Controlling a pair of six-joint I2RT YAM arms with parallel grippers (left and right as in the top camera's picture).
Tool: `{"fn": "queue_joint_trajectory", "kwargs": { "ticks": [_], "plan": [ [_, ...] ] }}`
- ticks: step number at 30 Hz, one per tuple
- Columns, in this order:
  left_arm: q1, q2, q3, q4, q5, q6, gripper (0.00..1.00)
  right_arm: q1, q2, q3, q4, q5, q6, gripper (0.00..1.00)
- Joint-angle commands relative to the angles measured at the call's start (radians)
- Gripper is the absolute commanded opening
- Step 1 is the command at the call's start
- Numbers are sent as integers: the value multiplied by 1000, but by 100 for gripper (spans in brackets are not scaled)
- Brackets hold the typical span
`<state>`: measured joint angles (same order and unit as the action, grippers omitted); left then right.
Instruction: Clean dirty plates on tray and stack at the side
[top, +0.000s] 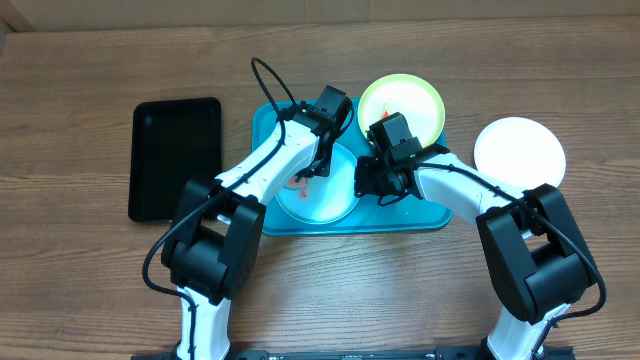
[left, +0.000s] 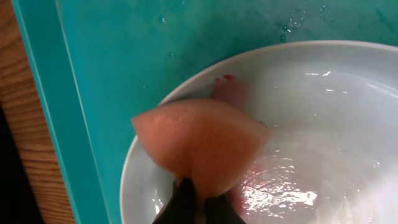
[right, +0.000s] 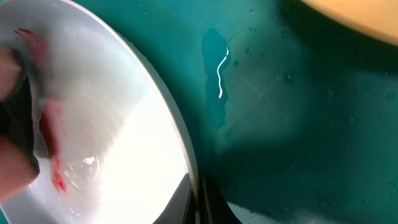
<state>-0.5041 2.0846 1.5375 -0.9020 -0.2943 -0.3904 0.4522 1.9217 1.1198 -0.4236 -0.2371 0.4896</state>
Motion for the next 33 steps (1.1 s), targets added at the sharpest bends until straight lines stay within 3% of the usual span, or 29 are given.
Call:
{"fn": "queue_joint_trajectory", "kwargs": {
  "ticks": [1,7,11,13,20,23,27,33],
  "plan": [
    [-9,21,-17,-1,91,12,4,-3,16,-5,-8,12,-8,4],
    [-36,21,-46,-1,294,86,4,-3,16,-5,-11,11,-8,4],
    [-49,21,-95,21,282,87,4,-3,16,-5,-11,11,-8,4],
    [-49,21,-116,43,227,72,4,-3,16,-5,-11,11,-8,4],
    [-49,21,-121,77,-245,-115,4,-3,16,-5,-13,11,-7,4],
    [-49,21,-121,63,-295,-166,4,-3,16,-5,-15,11,-8,4],
    [-49,21,-121,26,-143,-154,4,-3,16,-5,-15,11,-8,4],
    [-49,21,-121,39,387,166,4,-3,16,-5,-15,11,-8,4]
  ]
}}
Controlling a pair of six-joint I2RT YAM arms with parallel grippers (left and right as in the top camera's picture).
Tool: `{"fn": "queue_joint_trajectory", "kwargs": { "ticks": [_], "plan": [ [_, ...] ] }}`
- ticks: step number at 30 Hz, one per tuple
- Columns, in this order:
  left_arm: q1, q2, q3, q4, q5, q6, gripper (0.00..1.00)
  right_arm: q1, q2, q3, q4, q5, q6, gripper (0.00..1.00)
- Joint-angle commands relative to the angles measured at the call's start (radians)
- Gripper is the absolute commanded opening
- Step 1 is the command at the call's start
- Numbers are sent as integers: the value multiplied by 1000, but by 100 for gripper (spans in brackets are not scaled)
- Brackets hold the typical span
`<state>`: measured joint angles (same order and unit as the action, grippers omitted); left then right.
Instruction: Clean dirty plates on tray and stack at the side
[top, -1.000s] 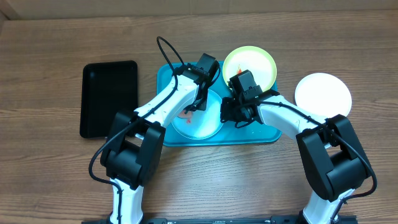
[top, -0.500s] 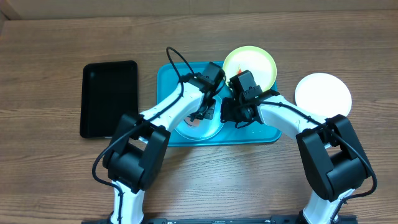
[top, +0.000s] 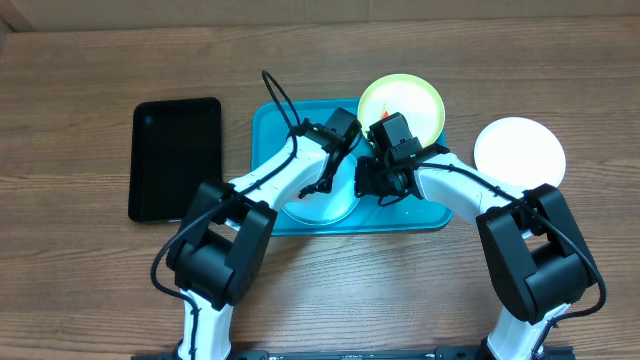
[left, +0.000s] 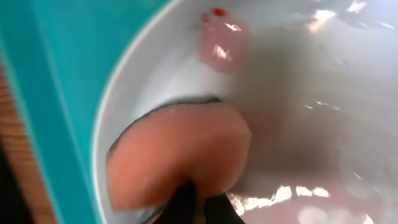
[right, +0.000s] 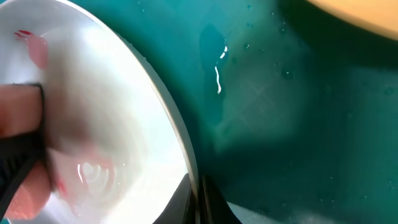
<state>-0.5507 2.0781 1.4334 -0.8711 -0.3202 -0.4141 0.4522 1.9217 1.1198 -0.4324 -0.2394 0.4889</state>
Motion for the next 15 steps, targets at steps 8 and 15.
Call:
{"fn": "queue_joint_trajectory", "kwargs": {
  "ticks": [8,15],
  "plan": [
    [1,27,-17,48,456,193,4,-3,16,-5,-7,14,-7,4],
    [9,27,-17,167,124,17,4,-3,16,-5,-14,14,-7,4]
  ]
}}
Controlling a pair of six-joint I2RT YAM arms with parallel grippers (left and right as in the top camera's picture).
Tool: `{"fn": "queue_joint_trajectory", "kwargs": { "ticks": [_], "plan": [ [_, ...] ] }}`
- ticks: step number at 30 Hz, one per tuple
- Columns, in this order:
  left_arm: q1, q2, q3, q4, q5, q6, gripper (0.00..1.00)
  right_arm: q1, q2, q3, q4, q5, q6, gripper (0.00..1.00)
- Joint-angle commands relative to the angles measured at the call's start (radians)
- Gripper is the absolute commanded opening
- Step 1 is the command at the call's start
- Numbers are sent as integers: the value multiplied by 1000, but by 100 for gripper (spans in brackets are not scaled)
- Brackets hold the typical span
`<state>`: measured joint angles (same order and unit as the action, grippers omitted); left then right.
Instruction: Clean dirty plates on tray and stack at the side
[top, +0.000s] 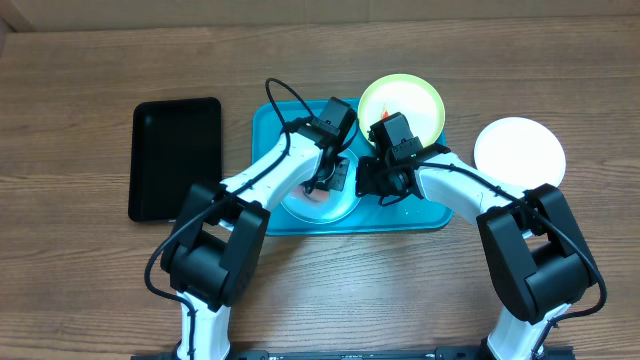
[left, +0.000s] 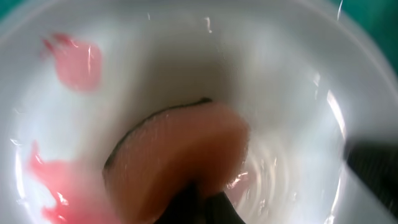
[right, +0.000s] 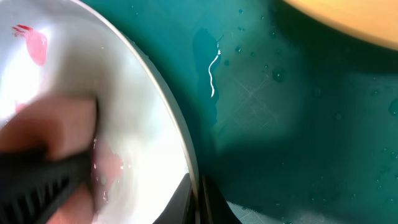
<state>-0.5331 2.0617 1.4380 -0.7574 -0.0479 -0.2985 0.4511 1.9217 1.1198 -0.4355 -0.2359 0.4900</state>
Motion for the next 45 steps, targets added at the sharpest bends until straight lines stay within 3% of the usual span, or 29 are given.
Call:
{"fn": "queue_joint_trajectory", "kwargs": {
  "ticks": [1,5,10,15,19,21,26,30,37,45],
  "plan": [
    [-9,44,-22,72,-198,-122,4,-2,16,-5,-12,10,-8,4],
    [-9,44,-22,104,-336,-210,4,-2,16,-5,-13,10,-8,4],
    [-11,44,-22,49,-327,-278,4,-2,16,-5,-11,11,-8,4],
    [-5,44,-22,11,-61,-282,4,-2,16,-5,-9,11,-8,4],
    [-4,44,-22,81,232,-102,4,-2,16,-5,-7,10,-8,4],
    [-4,44,-21,106,297,-40,4,-2,16,-5,-8,10,-8,4],
    [4,44,-21,119,161,-153,4,-2,16,-5,-14,10,-8,4],
    [35,44,-21,146,143,-212,4,-2,16,-5,-15,10,-8,4],
    [131,44,-22,127,116,-443,4,-2,16,-5,-16,10,-8,4],
    [191,44,-21,8,65,-620,4,-2,16,-5,-14,10,-8,4]
  ]
}}
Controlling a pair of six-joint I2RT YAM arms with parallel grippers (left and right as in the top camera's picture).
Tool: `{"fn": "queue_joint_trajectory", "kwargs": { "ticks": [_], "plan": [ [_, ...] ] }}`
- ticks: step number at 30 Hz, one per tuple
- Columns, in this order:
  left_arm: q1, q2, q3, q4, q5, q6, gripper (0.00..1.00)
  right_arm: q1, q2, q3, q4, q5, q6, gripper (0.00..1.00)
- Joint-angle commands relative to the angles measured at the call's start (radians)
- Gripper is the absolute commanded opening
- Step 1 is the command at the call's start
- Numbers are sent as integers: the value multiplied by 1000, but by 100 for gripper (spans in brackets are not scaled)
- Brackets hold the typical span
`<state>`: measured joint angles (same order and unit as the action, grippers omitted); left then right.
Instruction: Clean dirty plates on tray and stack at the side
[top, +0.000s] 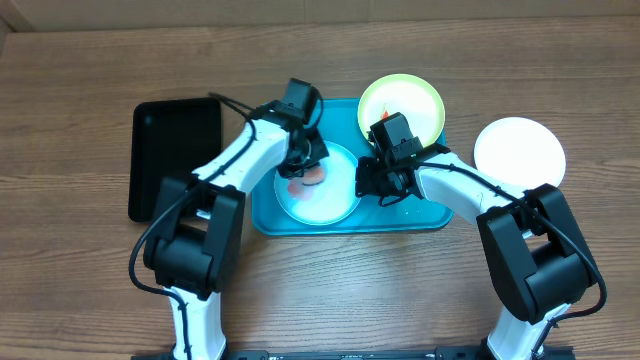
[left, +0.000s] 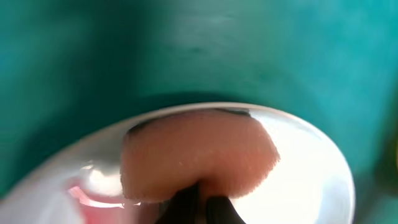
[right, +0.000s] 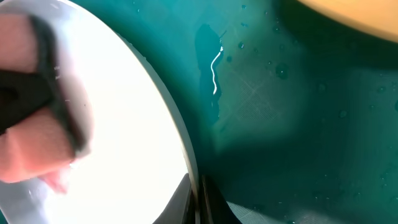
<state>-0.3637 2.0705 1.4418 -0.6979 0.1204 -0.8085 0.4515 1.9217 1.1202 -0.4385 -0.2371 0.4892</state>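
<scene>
A white plate with pink-red smears lies on the teal tray. My left gripper is shut on a pink sponge, pressed on the plate's upper left part near its rim. The sponge also shows at the left of the right wrist view. My right gripper is shut on the plate's right rim. A yellow-green plate with red smears sits at the tray's back right. A clean white plate rests on the table to the right.
A black tray lies on the wooden table left of the teal tray. Water drops and a wet streak mark the teal tray's floor beside the held plate.
My left gripper has moved with the sponge from the plate's right middle to its upper left edge. The right gripper keeps its hold on the rim.
The left gripper held the sponge at the plate's upper left, with red smears on the plate. Then it was lower on the plate, then in its middle. Now it is back at the upper left. The right gripper held the rim throughout.
</scene>
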Motion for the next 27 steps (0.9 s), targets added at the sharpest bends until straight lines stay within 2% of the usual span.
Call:
{"fn": "queue_joint_trajectory", "kwargs": {
  "ticks": [1,4,6,12,17,21,27],
  "plan": [
    [21,35,-25,-70,-132,-131,4,-2,16,-6,-11,12,-7,4],
    [21,35,-25,-90,-172,-156,4,-2,16,-6,-11,11,-7,4],
    [21,35,-25,-80,-172,-127,4,-2,16,-6,-11,11,-7,4],
    [5,35,-25,39,-47,238,4,-2,16,-6,-11,11,-7,4],
    [-21,35,-25,61,-43,458,4,-2,16,-6,-11,11,-7,4],
    [-41,35,-25,60,-50,600,4,-2,16,-6,-11,11,-7,4],
    [-80,35,-25,57,-48,743,4,-2,16,-6,-11,11,-7,4]
  ]
}}
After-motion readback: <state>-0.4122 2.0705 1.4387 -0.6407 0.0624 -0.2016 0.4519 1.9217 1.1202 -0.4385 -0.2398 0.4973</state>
